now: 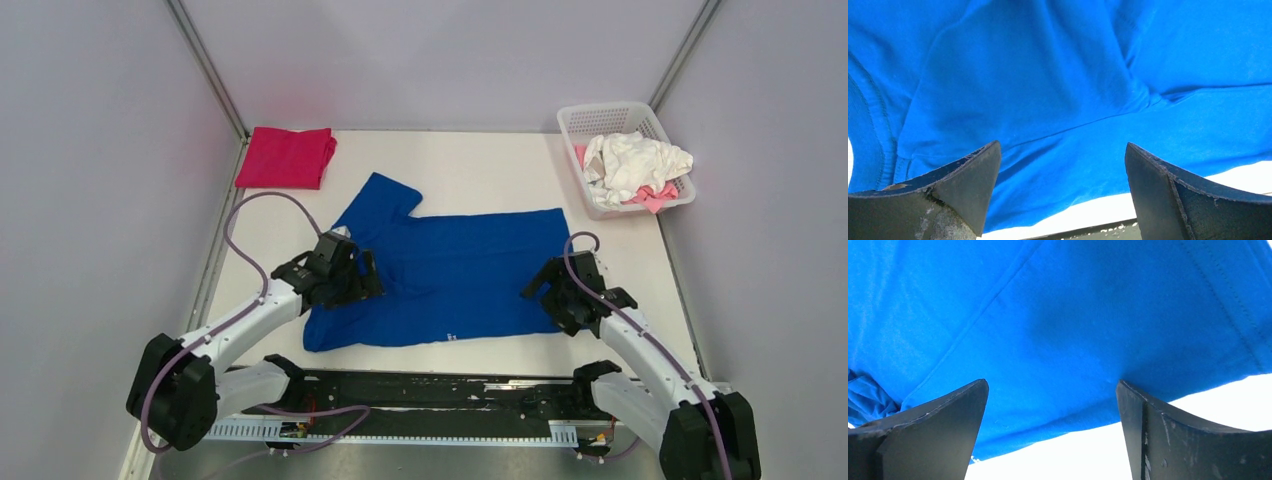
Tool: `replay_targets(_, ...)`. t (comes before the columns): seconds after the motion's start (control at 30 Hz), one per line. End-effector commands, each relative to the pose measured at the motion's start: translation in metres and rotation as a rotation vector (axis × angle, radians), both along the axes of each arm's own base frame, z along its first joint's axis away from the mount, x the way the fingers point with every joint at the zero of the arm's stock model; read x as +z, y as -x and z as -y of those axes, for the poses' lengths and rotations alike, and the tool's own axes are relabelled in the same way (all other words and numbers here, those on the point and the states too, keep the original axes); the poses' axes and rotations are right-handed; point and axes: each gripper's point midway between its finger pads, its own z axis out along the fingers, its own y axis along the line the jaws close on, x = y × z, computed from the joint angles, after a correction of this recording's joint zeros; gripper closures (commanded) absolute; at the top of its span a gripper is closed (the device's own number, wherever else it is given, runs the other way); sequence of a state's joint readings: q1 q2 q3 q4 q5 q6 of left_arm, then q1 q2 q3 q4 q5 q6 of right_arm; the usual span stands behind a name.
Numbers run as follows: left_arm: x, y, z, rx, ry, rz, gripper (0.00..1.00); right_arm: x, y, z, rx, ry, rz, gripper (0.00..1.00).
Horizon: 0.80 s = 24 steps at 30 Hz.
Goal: Fold and stack the t-shirts
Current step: Fold the flattened tshirt in 1/3 of the way, then grab the side of the flattened tshirt furthest away from the robot with both arms
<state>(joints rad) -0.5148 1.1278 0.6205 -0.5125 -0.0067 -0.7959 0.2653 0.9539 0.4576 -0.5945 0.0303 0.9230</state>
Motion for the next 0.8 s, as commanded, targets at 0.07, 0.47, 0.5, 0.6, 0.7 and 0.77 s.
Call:
replay_targets(0.07, 0.045, -0.052, 0.012, 0.038, 0.033, 0.209, 0.00, 0.040, -0.017, 0.010, -0.003, 0.046, 0.177, 0.00)
replay_targets(0.47, 0.018, -0.135, -0.004, 0.140, -0.163, 0.212, 0.00, 0.057, -0.034, 0.017, -0.004, 0.100, 0.246, 0.00)
replay_targets(0.5, 0.017, -0.141, -0.007, 0.145, -0.166, 0.212, 0.00, 0.057, -0.036, 0.019, -0.005, 0.110, 0.248, 0.00)
replay_targets(0.6, 0.012, -0.166, -0.029, 0.208, -0.177, 0.211, 0.00, 0.060, -0.040, 0.025, -0.021, 0.143, 0.256, 0.00)
replay_targets(0.7, 0.011, -0.184, -0.047, 0.261, -0.187, 0.203, 0.00, 0.065, -0.046, 0.031, -0.045, 0.171, 0.274, 0.00)
replay_targets(0.77, 0.019, -0.196, -0.053, 0.282, -0.199, 0.218, 0.00, 0.068, -0.050, 0.034, -0.057, 0.185, 0.288, 0.00)
